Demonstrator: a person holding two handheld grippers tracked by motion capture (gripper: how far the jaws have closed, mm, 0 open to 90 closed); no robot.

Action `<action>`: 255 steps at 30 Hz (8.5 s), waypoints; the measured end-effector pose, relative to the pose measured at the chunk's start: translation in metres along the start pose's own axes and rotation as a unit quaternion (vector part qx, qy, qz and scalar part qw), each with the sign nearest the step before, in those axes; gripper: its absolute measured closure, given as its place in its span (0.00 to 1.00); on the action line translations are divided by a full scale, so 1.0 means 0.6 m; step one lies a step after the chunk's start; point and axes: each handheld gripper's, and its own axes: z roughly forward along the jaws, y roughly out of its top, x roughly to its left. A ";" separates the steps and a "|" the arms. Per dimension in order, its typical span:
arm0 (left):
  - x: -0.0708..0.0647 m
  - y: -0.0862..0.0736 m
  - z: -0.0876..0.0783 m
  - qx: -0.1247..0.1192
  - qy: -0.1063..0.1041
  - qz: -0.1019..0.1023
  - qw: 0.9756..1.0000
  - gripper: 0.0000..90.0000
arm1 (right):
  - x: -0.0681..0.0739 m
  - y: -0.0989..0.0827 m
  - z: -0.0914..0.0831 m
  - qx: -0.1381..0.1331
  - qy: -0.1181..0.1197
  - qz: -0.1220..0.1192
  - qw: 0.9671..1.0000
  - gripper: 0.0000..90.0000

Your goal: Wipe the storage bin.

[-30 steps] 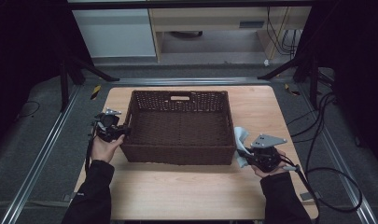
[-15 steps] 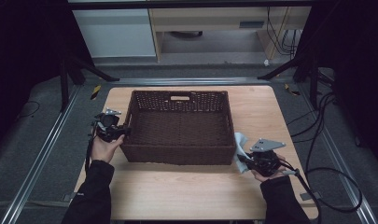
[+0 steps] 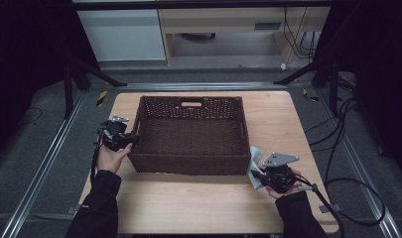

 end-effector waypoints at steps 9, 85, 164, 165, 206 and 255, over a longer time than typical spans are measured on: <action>0.001 0.000 0.000 -0.001 -0.002 -0.002 1.000 0.78 | -0.010 -0.015 0.020 0.024 -0.002 0.021 0.999 0.92; 0.007 0.005 0.004 0.008 -0.019 -0.011 1.000 0.77 | -0.104 0.160 0.038 -0.072 -0.059 0.093 0.991 0.73; 0.021 0.036 -0.027 -0.032 0.018 -0.033 0.999 0.69 | -0.090 0.142 0.040 -0.051 -0.087 0.109 0.989 0.73; 0.019 0.035 -0.034 -0.036 0.021 -0.032 0.999 0.68 | -0.086 0.139 0.037 -0.050 -0.085 0.107 0.989 0.73; -0.031 0.038 -0.008 -0.069 0.012 -0.024 0.997 0.55 | -0.120 0.146 0.030 -0.084 -0.114 0.073 0.987 0.70; -0.097 0.022 -0.023 -0.076 -0.026 0.006 0.997 0.52 | -0.063 0.138 0.035 -0.041 -0.028 0.042 0.998 0.92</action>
